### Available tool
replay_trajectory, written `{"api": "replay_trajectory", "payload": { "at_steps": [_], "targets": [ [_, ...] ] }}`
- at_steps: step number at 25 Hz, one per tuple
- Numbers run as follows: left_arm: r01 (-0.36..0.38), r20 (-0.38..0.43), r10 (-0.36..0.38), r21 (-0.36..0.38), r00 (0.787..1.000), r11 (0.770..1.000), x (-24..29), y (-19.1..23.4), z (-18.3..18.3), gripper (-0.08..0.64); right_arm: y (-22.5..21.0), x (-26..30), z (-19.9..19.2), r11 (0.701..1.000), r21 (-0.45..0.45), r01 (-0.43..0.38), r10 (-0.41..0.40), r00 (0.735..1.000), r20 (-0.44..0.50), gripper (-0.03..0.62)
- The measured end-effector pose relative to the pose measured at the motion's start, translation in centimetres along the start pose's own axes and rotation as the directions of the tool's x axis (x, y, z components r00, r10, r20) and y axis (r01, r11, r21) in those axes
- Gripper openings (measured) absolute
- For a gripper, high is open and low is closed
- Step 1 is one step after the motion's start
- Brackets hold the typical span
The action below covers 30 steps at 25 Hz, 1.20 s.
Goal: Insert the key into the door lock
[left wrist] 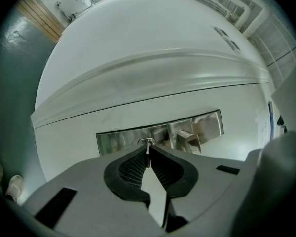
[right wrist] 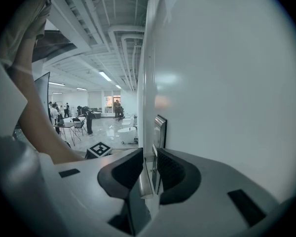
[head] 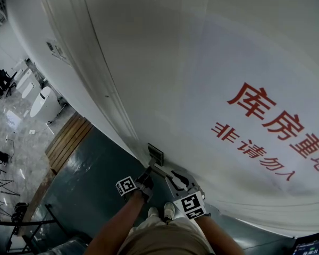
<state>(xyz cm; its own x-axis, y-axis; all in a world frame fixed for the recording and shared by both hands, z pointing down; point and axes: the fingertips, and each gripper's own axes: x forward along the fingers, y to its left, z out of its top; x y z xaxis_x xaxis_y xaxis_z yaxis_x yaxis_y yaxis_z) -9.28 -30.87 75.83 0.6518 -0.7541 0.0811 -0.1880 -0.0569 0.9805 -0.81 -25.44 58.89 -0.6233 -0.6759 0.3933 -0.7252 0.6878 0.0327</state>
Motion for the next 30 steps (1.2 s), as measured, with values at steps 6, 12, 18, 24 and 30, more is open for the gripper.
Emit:
{"api": "replay_trajectory", "payload": {
  "at_steps": [6,12,18,24,30],
  "targets": [
    [0.003,0.012,-0.002,-0.025,1.000,1.000,0.17,-0.14,-0.01,0.032,0.40,0.25,0.18,1.000,-0.001,-0.006,0.006,1.000,0.000,0.092],
    [0.005,0.008,-0.005,-0.015,1.000,1.000,0.25,-0.02,0.03,0.032,0.51,0.20,-0.02,1.000,0.002,-0.007,0.007,1.000,-0.002,0.092],
    [0.003,0.009,-0.003,-0.025,1.000,1.000,0.38,-0.12,-0.01,0.032,0.51,0.21,0.02,1.000,0.003,-0.007,0.007,1.000,0.000,0.092],
    [0.000,0.011,0.000,-0.025,1.000,1.000,0.43,-0.13,0.00,0.032,0.51,0.22,0.01,1.000,0.000,-0.011,0.011,1.000,-0.001,0.092],
    [0.005,0.025,-0.004,-0.032,1.000,0.999,0.57,-0.01,0.09,0.033,0.54,0.14,0.01,1.000,-0.004,-0.016,0.016,1.000,-0.002,0.092]
  ]
}}
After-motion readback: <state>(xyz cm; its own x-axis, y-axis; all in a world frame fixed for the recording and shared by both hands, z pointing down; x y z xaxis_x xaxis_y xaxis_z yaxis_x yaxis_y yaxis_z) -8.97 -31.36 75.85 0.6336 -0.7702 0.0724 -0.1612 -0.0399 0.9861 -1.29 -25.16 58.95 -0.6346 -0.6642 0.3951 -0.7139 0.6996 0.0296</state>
